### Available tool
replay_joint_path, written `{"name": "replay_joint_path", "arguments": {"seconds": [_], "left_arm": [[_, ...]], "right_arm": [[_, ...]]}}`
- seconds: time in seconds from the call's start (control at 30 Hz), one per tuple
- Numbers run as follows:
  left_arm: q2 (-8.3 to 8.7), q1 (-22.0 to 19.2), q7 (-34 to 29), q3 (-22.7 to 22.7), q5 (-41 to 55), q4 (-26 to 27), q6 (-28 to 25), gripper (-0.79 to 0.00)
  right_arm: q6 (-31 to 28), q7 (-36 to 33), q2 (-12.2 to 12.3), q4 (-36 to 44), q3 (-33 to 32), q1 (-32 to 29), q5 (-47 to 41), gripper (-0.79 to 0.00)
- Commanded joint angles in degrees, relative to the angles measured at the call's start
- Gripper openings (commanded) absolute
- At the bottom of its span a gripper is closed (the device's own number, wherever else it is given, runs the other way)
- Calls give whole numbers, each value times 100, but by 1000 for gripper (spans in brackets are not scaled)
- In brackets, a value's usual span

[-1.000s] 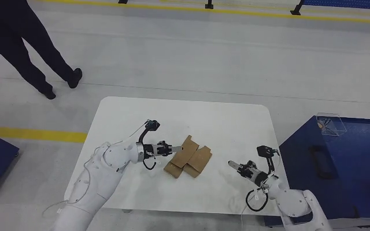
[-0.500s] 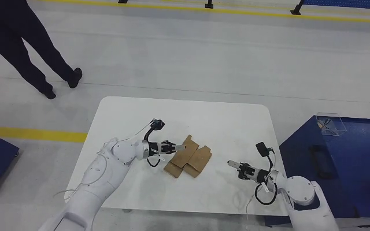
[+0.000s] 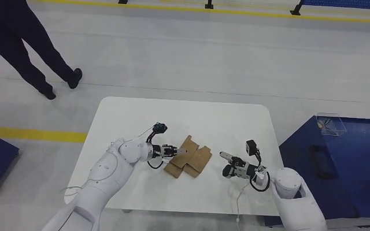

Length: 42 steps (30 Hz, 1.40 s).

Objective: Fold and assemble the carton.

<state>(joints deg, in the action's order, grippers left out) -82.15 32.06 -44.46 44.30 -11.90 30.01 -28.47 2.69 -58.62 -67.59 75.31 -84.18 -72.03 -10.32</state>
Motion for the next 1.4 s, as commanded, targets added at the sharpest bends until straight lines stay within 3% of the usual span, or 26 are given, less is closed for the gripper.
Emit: {"name": "replay_joint_path", "arguments": {"seconds": [0.0,0.57,0.8,1.07,1.17,1.37], "left_arm": [[-56,-37,-49,-27,87,-171,-43,0],[-565,-9,-782,-262,885,-686,-603,0],[-544,-193,-672,-10,1292,-1076,-689,0],[-558,-209,-690,16,1353,-1100,-536,0],[-529,-101,-485,-16,1155,-935,-361,0],[-501,142,-164,-27,959,-568,-281,0]], "right_arm": [[7,-45,-18,-288,90,155,-186,0],[-512,451,2,-1305,229,752,-184,0],[-888,510,-11,-1606,438,1036,0,0],[-900,693,-21,-1617,475,1037,22,0],[-1195,1369,-30,-1497,574,985,469,0],[-1863,1740,-158,-1720,1123,1129,762,0]]}}
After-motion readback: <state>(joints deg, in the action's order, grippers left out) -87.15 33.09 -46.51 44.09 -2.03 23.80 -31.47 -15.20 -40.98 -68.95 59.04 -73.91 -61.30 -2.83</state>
